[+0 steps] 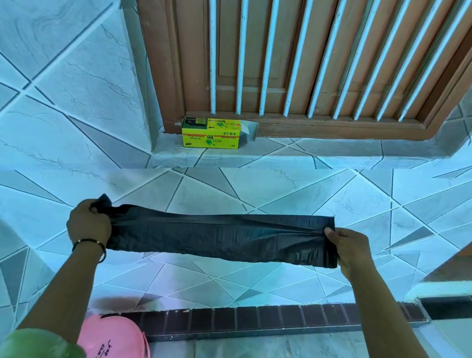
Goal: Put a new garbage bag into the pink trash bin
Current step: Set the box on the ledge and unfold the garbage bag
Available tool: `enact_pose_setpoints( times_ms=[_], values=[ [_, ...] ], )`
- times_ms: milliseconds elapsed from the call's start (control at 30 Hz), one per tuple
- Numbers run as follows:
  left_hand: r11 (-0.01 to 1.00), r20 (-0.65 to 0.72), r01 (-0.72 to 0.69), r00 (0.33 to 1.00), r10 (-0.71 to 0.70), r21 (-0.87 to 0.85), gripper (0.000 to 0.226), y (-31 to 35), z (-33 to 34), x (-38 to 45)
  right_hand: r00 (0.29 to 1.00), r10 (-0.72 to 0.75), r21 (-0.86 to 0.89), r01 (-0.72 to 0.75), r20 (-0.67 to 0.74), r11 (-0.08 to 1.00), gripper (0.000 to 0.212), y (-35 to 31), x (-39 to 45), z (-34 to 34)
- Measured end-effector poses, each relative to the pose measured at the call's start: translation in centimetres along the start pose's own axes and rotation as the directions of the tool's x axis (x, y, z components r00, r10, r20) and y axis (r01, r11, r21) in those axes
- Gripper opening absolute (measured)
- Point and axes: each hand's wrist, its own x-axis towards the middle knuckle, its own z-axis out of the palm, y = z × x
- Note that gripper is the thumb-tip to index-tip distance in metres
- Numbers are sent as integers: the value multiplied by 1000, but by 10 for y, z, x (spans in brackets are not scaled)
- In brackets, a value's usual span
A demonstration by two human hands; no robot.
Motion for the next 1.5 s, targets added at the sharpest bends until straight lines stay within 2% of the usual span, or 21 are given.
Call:
enact_pose_setpoints(
  times_ms=[133,167,233,300,367,433,467,533,633,767,867,967,1100,1167,1233,1333,1400,1500],
  values=[
    [998,14,16,1000,-17,54,36,-7,6,-2,999,8,12,-8,-44,1000,11,7,6,5],
    [996,25,-35,999,33,80,33,-4,10,-4,999,-7,-2,7,-38,1000,14,7,7,8],
    [960,53,-241,970,236,139,26,10,18,-9,999,-48,-43,48,10,998,17,3,5,18],
    [852,96,-490,872,481,182,26,34,27,-17,993,-78,-95,87,88,992,17,0,4,29],
    [712,132,-678,734,666,180,36,66,35,-22,982,-118,-155,140,145,978,15,-5,5,43],
    [583,166,-785,616,770,209,49,101,43,-23,966,-208,-246,241,153,939,10,-11,8,55],
    [541,179,-807,583,792,237,52,118,49,-19,950,-268,-295,304,159,906,5,-16,9,61],
    [491,221,-827,551,804,274,51,153,57,-12,919,-345,-366,393,190,844,9,-24,11,71],
    [465,310,-831,548,777,305,28,194,73,2,896,-362,-381,438,257,814,10,-37,11,82],
    [369,539,-830,553,635,417,62,218,93,22,858,-383,-350,494,341,796,8,-41,11,92],
    [282,610,-841,532,587,462,70,224,106,30,848,-362,-305,488,387,818,18,-39,11,95],
    [240,633,-843,524,570,482,71,229,111,35,836,-340,-297,487,430,822,24,-37,9,95],
    [272,635,-843,531,561,464,68,231,109,37,829,-326,-266,476,454,838,26,-35,8,96],
    [364,595,-845,534,600,392,67,225,101,31,823,-336,-208,466,458,860,21,-37,5,98],
    [547,508,-808,574,642,221,64,213,90,17,815,-397,-90,473,422,877,19,-42,-2,99],
    [747,430,-658,649,628,-97,56,185,72,-17,811,-480,59,490,336,870,39,-54,-17,101],
    [806,437,-544,682,587,-234,57,162,64,-43,786,-515,124,505,342,854,50,-61,-27,103],
    [814,492,-467,649,580,-344,71,133,58,-72,736,-547,162,531,399,832,49,-65,-40,111]
  ],
)
